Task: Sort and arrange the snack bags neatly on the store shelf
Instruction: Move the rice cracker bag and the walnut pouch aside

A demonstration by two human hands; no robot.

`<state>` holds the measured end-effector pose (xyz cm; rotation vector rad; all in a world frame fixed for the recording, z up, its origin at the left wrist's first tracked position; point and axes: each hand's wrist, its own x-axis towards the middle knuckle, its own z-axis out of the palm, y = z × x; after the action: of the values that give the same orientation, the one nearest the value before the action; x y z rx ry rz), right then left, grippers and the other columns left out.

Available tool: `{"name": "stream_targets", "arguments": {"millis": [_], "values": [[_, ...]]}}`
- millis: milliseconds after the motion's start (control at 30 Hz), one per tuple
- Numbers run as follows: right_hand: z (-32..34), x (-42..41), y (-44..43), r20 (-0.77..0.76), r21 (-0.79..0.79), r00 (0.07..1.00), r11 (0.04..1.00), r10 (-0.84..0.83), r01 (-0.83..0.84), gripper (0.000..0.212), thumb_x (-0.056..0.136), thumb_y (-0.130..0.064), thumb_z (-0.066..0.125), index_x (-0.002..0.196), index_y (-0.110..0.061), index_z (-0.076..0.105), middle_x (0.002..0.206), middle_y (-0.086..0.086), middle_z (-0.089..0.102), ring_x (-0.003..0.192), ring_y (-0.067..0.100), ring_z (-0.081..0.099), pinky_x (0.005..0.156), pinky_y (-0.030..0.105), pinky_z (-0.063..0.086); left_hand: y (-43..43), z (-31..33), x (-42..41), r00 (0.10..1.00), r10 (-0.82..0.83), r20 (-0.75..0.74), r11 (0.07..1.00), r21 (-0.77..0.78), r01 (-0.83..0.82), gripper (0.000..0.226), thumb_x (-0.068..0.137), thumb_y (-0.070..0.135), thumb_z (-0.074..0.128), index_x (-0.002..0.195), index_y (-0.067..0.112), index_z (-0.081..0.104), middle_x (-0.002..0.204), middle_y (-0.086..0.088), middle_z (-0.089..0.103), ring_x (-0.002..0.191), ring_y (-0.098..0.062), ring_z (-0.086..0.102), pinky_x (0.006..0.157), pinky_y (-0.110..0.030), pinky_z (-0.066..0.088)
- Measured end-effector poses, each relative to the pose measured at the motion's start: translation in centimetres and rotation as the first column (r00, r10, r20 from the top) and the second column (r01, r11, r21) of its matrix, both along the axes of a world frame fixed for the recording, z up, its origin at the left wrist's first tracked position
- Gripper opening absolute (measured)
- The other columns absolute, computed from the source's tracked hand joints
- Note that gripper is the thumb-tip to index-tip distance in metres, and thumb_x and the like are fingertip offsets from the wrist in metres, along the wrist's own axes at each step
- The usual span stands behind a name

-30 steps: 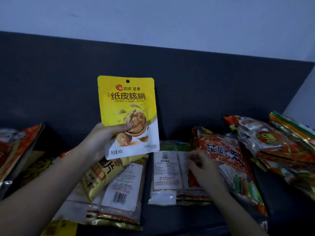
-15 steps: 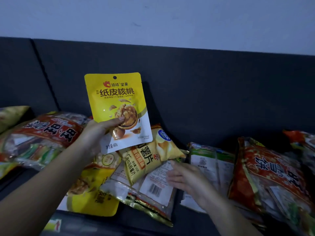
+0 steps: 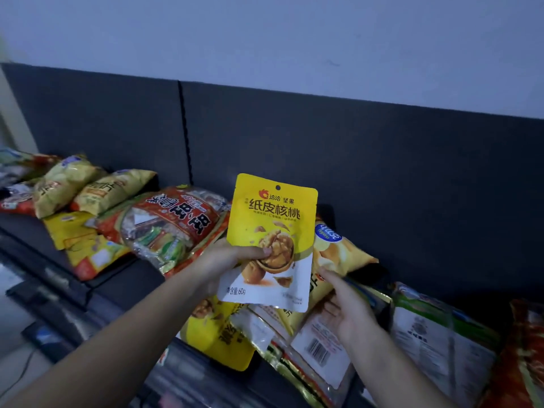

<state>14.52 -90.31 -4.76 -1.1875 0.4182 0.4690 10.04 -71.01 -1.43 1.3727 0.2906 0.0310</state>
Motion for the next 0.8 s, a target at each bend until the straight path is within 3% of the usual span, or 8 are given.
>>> {"name": "stream_targets", "arguments": {"millis": [167,300,400,533,633,733,800], "values": [[-0.4,0.2,0.5,0.037,0.027,0.990,0.991,0.133,-0.134,0.033,0.075,-0.036,0.075,0.096,-0.012,0.066,0.092,0.009,0.070,0.087,0.026,0.066,0.072,0.039,0.054,-0.6,-0.7,-0.6,0.999,-0.015,-0.030,0.999,0.050,0.016,0.032,0.078,0.006,0.073,0.108,0.013,0.068,0.105,-0.006,0.073,0.096,-0.023,0.069,0.080,-0.032,0.055],[-0.6,0.6,0.5,0.106,0.037,0.986,0.990,0.128,-0.133,0.031,0.077,-0.031,0.074,0.100,-0.012,0.067,0.092,0.010,0.072,0.078,0.024,0.067,0.058,0.032,0.051,-0.6,-0.9,-0.9,0.998,-0.051,-0.044,0.997,0.050,0.053,0.033,0.076,0.004,0.074,0.108,0.010,0.067,0.105,-0.010,0.072,0.098,-0.028,0.069,0.086,-0.037,0.054],[0.0,0.1,0.9,0.192,0.071,0.977,0.991,0.094,-0.110,0.028,0.081,-0.021,0.071,0.107,-0.012,0.065,0.089,0.006,0.070,0.064,0.015,0.068,0.043,0.021,0.048,0.5,-0.6,-1.5,0.998,-0.027,-0.049,0.999,0.037,0.029,0.028,0.076,0.005,0.075,0.102,0.014,0.069,0.098,-0.005,0.074,0.089,-0.022,0.071,0.076,-0.030,0.057],[0.7,-0.3,2.5,0.281,0.061,0.956,0.993,0.080,-0.101,0.048,0.070,-0.026,0.075,0.114,-0.013,0.063,0.099,0.012,0.071,0.084,0.027,0.069,0.067,0.038,0.055,2.8,-0.2,-2.8,0.998,-0.028,-0.049,0.998,0.055,0.031,0.034,0.073,0.009,0.077,0.103,0.021,0.067,0.107,-0.003,0.072,0.101,-0.023,0.066,0.089,-0.035,0.052],[2.7,-0.4,4.3,0.373,0.031,0.923,0.994,0.089,-0.108,0.037,0.075,-0.027,0.072,0.109,-0.014,0.065,0.090,0.012,0.074,0.078,0.027,0.070,0.069,0.042,0.054,5.6,1.0,-4.2,1.000,-0.028,0.006,0.998,0.050,0.027,0.043,0.065,0.011,0.077,0.105,0.017,0.067,0.110,-0.009,0.071,0.103,-0.027,0.066,0.096,-0.040,0.050],[5.3,-0.8,6.8,0.460,0.005,0.875,0.985,0.149,-0.170,0.037,0.072,-0.026,0.070,0.106,-0.015,0.065,0.080,0.009,0.074,0.066,0.023,0.071,0.070,0.044,0.055,9.3,2.5,-6.2,0.997,0.005,0.078,1.000,0.012,-0.006,0.035,0.064,0.008,0.072,0.098,0.012,0.069,0.097,-0.010,0.074,0.085,-0.024,0.071,0.076,-0.032,0.057],[7.0,-1.1,9.1,0.508,-0.015,0.844,0.981,0.175,-0.194,0.047,0.064,-0.030,0.071,0.108,-0.015,0.064,0.086,0.010,0.074,0.073,0.025,0.072,0.073,0.047,0.055,12.0,3.8,-7.9,0.990,0.052,0.131,0.999,0.000,-0.053,0.026,0.067,0.001,0.071,0.091,0.012,0.070,0.088,-0.009,0.074,0.075,-0.021,0.072,0.063,-0.028,0.056]]}}
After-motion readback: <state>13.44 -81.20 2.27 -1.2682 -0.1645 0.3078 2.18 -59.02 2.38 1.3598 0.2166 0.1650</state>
